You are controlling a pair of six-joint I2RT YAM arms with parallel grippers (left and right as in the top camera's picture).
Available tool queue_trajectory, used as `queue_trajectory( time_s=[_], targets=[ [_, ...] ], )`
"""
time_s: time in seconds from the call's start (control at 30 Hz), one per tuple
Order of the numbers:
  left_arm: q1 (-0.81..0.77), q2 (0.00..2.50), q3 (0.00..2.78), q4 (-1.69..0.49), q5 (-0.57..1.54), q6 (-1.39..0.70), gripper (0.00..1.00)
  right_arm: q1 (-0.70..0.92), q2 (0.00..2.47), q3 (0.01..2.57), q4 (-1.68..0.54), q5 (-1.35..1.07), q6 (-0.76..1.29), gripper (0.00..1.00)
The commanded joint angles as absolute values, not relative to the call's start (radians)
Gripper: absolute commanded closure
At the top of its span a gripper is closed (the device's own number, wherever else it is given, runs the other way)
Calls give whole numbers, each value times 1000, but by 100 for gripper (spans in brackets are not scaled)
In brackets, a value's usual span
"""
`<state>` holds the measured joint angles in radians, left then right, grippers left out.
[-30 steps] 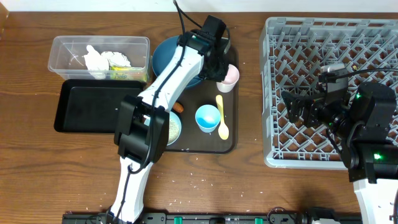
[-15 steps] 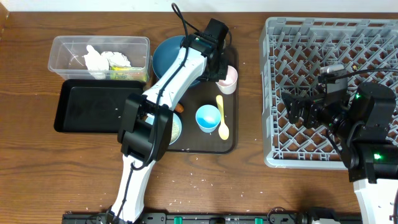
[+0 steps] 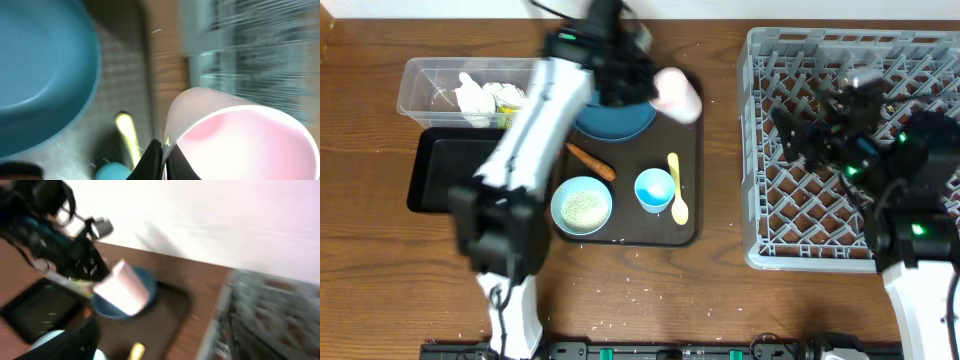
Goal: Sort waste into correct bins and load items into the dishwasher rack
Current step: 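Lift the pink cup and hand it to the right gripper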
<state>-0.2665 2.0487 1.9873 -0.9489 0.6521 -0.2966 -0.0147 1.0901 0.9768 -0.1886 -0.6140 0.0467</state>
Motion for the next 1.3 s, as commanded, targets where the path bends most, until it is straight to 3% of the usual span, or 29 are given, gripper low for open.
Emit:
queue_trajectory(
  time_s=[0.0, 0.2, 0.3, 0.5, 0.93, 1.07, 1.13, 1.27],
  targets=[
    [-210, 2001, 2001, -989, 988, -257, 94, 30, 1168, 985, -122, -855, 59, 22],
    [-156, 2002, 2001, -1068, 1186, -210, 94, 77, 1296, 985, 101, -1151, 63, 8],
    [-155, 2002, 2001, -1109, 1259, -172, 94, 104, 1336, 985, 187, -1183, 95, 4],
    [-159, 2002, 2001, -1164, 1369, -153, 94, 167, 1398, 985, 290, -1183, 98, 3],
    [-225, 2002, 2001, -1301, 1373, -78, 94, 200, 1461, 985, 469, -1176, 164, 8],
    [-239, 2002, 2000, -1308, 1372, -74, 94, 200, 1464, 985, 484, -1176, 165, 16],
    [-239, 2002, 2000, -1308, 1361, -74, 94, 198, 1464, 985, 484, -1176, 165, 25],
    [-239, 2002, 2000, -1308, 1346, -74, 94, 186, 1464, 985, 492, -1176, 192, 59]
  ],
)
